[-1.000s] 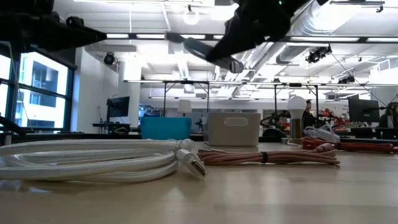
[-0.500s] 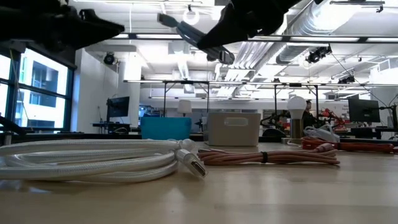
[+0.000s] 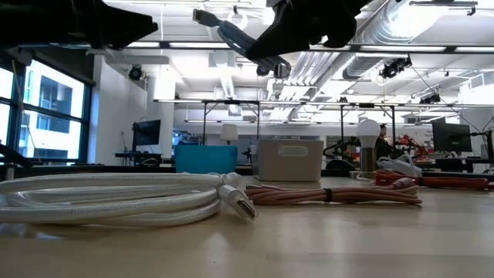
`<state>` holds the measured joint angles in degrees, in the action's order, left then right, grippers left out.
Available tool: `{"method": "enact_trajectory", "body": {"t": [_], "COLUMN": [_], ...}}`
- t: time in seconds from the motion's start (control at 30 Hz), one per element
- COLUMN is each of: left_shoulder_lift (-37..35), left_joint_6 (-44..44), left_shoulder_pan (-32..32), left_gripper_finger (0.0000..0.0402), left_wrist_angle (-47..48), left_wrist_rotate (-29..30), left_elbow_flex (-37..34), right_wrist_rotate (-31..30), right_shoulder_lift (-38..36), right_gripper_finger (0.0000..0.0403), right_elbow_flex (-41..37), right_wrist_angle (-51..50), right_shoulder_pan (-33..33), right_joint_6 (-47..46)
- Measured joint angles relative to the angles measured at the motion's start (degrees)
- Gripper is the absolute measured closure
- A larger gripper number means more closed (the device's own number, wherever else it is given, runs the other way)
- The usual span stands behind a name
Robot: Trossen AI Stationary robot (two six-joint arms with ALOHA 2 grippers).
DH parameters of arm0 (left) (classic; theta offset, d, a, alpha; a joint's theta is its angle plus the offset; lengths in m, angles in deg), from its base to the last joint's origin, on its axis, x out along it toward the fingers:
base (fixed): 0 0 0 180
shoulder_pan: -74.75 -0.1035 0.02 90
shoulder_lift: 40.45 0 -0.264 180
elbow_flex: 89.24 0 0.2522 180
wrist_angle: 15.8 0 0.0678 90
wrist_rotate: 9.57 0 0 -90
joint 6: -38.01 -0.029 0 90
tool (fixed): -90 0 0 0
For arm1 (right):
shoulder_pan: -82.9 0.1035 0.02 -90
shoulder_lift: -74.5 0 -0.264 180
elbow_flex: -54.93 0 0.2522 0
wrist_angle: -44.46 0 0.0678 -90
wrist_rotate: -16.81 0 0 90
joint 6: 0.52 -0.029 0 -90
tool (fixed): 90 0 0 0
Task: Pick & Place USB Port
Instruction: Put the blue HDMI cable into the blue bin
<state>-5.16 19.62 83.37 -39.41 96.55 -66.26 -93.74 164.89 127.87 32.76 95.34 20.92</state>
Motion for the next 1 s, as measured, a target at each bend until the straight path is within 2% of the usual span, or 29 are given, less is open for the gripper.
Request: {"method": "enact_trajectory", "body": {"t": [0.3, 0.7, 0.83, 1.0], "left_shoulder_lift": [5.9, 20.7, 22.3, 22.7], "left_joint_6": [3.5, -0.9, -3.0, -3.2], "left_shoulder_pan": [0.0, 0.0, 0.0, 0.0], "left_gripper_finger": [0.0199, 0.0199, 0.0199, 0.0199], "left_wrist_angle": [0.4, 12.7, 15.4, 13.1], "left_wrist_rotate": [-4.5, -7.1, -6.8, -6.6], "left_elbow_flex": [1.9, 16.0, 18.7, 19.1], "right_wrist_rotate": [2.5, 3.4, 3.3, 2.1], "right_shoulder_lift": [0.0, -0.1, -0.1, -0.1], "right_gripper_finger": [0.037, 0.037, 0.037, 0.037], "right_elbow_flex": [0.0, 0.0, 0.0, 0.0], "right_wrist_angle": [1.6, 2.0, 2.4, 5.7], "right_shoulder_pan": [0.0, 0.0, 0.2, 1.4], "right_joint_6": [0.7, 1.3, 2.8, 7.7]}}
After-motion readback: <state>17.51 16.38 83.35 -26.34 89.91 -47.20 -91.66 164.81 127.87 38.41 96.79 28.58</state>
